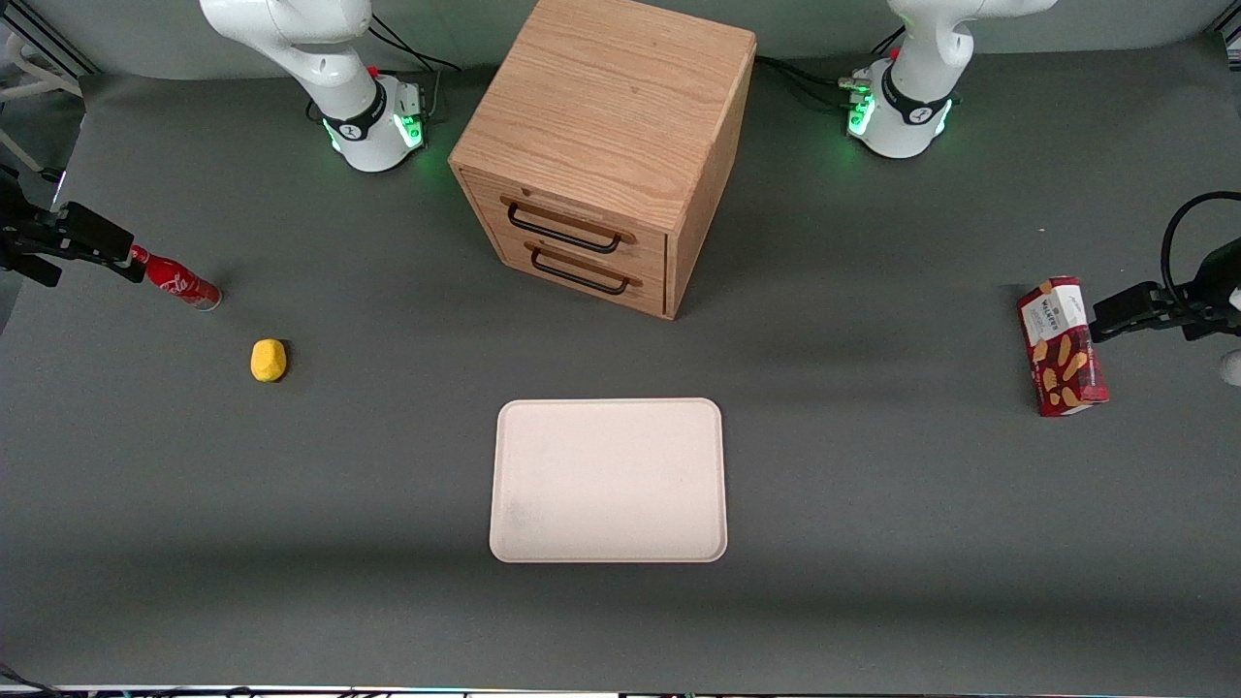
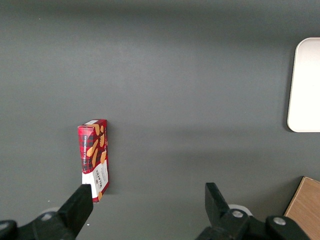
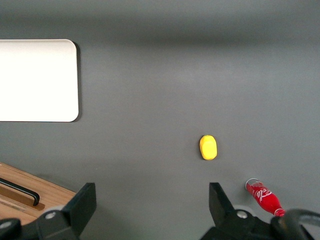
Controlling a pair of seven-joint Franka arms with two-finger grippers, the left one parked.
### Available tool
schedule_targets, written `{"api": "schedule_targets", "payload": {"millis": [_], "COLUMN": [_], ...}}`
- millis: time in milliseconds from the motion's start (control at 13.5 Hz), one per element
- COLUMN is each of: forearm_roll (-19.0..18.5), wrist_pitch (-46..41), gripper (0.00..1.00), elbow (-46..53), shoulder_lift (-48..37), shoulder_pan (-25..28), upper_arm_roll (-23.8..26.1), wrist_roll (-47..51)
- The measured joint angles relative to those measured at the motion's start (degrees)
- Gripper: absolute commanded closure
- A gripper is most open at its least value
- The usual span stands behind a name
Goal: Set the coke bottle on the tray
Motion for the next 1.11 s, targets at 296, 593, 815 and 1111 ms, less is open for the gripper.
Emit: {"api": "schedule_targets", "payload": {"millis": [296, 593, 815, 1111], "forearm_roll": [0.0, 0.0, 0.0, -0.01], "wrist_pitch": [-0.03, -0.04, -0.06, -0.16], "gripper": [0.0, 0.0, 0.0, 0.0], "elbow": [0.04, 0.05, 0.05, 0.05], "shoulder_lift": [0.02, 0.02, 0.02, 0.04], "shoulder_pan": [0.01, 0.08, 0.36, 0.87], "upper_arm_roll": [0.0, 0.0, 0.0, -0.01], "wrist_roll": [0.0, 0.0, 0.0, 0.0]}}
